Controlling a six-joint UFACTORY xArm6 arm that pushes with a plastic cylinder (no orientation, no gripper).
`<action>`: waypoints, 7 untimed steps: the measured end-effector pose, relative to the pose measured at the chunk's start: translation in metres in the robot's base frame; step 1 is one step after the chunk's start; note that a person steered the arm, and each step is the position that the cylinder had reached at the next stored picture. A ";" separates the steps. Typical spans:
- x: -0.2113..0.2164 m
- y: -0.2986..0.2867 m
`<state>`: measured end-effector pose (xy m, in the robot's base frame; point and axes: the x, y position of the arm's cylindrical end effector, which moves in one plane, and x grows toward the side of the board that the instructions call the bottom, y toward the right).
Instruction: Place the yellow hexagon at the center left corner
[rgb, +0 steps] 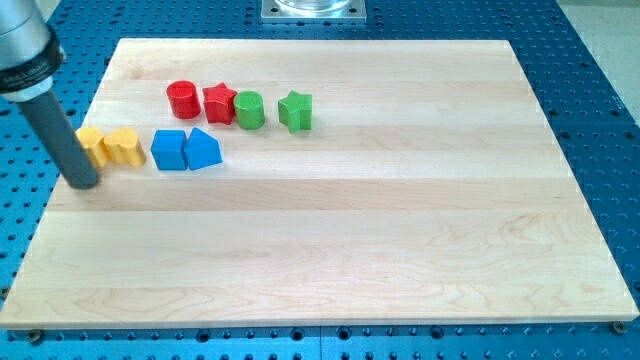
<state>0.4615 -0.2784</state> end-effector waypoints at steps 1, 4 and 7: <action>-0.023 -0.026; -0.067 -0.016; -0.083 0.040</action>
